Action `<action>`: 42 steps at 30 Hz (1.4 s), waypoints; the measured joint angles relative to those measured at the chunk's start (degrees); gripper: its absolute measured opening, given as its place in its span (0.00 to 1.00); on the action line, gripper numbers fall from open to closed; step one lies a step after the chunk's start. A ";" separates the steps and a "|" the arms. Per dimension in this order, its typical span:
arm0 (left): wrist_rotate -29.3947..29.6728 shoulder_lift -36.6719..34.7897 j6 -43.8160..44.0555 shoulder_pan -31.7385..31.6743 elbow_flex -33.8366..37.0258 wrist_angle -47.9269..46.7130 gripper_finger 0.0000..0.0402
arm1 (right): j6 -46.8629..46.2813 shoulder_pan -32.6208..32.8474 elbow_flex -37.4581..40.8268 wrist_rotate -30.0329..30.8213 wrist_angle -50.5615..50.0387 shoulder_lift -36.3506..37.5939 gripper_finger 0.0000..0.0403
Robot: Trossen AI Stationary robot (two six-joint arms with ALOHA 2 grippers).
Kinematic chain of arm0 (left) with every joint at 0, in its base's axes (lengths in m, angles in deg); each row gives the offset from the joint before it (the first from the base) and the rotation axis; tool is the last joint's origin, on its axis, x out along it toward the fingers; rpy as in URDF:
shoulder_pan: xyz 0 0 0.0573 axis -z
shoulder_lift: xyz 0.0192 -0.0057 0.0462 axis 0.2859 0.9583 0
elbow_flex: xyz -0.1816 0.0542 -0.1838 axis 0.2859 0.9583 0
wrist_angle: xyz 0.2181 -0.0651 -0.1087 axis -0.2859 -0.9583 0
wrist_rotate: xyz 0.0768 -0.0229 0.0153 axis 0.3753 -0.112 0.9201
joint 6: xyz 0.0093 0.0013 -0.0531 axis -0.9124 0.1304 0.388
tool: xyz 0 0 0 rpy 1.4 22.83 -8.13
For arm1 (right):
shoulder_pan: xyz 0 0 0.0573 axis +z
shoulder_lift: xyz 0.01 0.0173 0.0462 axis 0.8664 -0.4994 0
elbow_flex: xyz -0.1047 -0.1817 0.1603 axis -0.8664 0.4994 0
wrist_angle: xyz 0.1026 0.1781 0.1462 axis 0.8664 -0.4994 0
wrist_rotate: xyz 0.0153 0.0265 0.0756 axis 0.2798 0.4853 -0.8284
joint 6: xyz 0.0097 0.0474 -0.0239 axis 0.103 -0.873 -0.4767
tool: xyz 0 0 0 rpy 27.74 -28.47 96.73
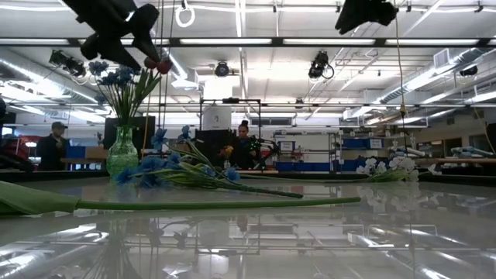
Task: Sort flowers into vase by color
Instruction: Put the blue flowers into the green vase
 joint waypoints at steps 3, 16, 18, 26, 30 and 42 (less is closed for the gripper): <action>-6.96 0.55 7.39 2.04 0.33 -3.24 0.72 | -1.97 1.02 0.00 -0.18 -0.01 -2.48 0.24; -19.81 7.27 18.81 12.83 3.06 -4.44 0.72 | -5.39 13.26 0.00 -1.58 6.18 -17.62 0.25; -19.82 7.63 20.09 14.65 3.06 -4.15 0.72 | -5.43 16.05 0.00 -1.20 8.26 -20.02 0.26; -19.83 7.65 23.19 22.54 3.06 -2.62 0.72 | -6.25 24.88 0.00 -2.48 17.54 -28.34 0.29; -19.82 7.69 21.22 25.92 3.06 -1.86 0.72 | -6.09 27.62 0.00 -3.24 22.33 -32.85 0.29; -19.71 7.82 20.49 29.58 3.06 -1.65 0.72 | -10.40 31.68 0.00 -7.23 27.83 -45.26 0.29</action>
